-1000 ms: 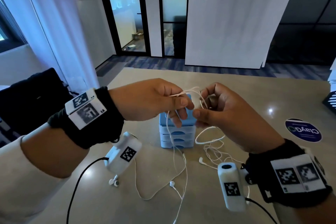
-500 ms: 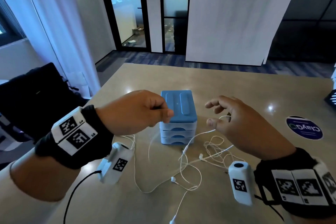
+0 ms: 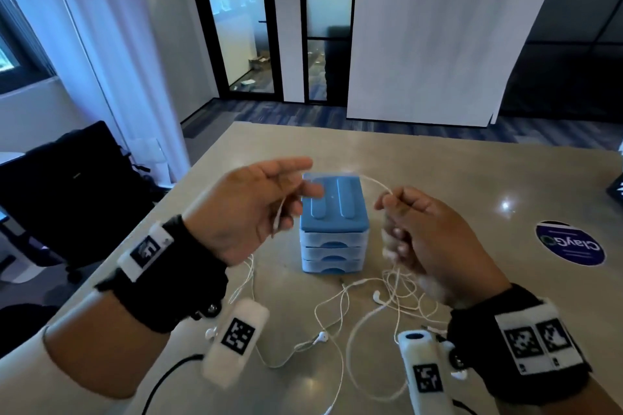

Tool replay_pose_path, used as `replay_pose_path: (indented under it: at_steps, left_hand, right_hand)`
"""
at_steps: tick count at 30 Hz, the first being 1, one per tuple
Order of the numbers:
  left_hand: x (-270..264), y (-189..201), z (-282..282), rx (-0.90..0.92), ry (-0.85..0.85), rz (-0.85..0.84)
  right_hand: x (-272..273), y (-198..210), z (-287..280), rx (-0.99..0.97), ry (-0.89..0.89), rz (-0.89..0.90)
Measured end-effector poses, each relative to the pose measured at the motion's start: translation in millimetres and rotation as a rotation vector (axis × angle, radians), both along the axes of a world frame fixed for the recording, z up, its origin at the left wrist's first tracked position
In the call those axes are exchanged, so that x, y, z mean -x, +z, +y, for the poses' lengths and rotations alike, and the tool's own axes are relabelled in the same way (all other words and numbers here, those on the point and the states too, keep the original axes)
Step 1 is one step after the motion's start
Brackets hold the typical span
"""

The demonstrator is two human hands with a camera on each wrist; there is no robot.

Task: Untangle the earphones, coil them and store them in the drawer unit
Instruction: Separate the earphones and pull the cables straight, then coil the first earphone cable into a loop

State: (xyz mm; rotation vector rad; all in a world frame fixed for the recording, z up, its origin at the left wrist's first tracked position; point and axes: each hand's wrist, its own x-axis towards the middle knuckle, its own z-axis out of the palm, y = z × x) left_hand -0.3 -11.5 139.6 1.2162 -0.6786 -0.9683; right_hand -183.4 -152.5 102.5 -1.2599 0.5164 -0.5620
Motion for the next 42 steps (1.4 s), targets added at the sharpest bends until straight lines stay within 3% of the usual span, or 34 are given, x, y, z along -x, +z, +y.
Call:
replay_pose_path:
  at_steps: [3,5,8,10,13,15,17,19,20,22,24,30,32,35,38,42]
  left_hand:
    - [7,-30,9,-0.271,-0.137,-0.304]
    - [12,-35,13,-0.294,-0.204,-0.337]
    - [16,-21,7,0.006,-0.095,0.028]
    - [16,-10,-2,0.221,0.001,0.289]
    - [14,-6,-19,0.364,0.111,0.344]
    - [16,-14,-27,0.31,0.174,0.089]
    - [16,-31,-28,0.17,0.23,-0.391]
    - [15,-48,-24,0.017,0.105,-0.667]
    - [15,-53,-21,-0.054,-0.002,-0.685]
    - [16,-61,-15,-0.137,-0.161,-0.531]
    - [19,-65,-11,-0.156,-0.206,-0.313]
    - [26,-58,1,0.049,-0.422,0.305]
    - [27,-52,2,0.142,-0.415,0.404]
    - [24,-42,-2,0.264,-0.194,0.449]
    - [17,-36,-9,0.291,0.023,0.302]
    - [7,-49,-11,0.145,0.118,-0.458]
  right_hand:
    - [2,-9,-12,-0.042,-0.115,-0.034]
    - [-1,-18,-17,0.034,-0.16,0.025]
    - [-7,-33,-14,0.303,-0.219,0.178]
    - [-12,-40,-2,0.485,-0.156,0.241]
    - [-17,-40,25,0.715,0.133,0.314]
    - [-15,-37,35,0.882,0.259,0.335]
    - [-10,-27,33,0.96,0.272,0.31]
    - [-3,-17,23,0.98,0.222,0.274]
    - [1,-13,17,0.975,0.192,0.265]
    - [8,-8,2,0.966,0.132,0.262]
    - [11,-7,-9,0.934,0.061,0.245]
    - [4,-23,-16,0.817,-0.131,0.21]
    - [0,-31,-12,0.784,-0.151,0.235]
    - [-4,-42,4,0.805,-0.094,0.284]
    - [-5,-46,27,0.998,0.102,0.28]
    - [0,-29,32,1.192,0.167,0.28]
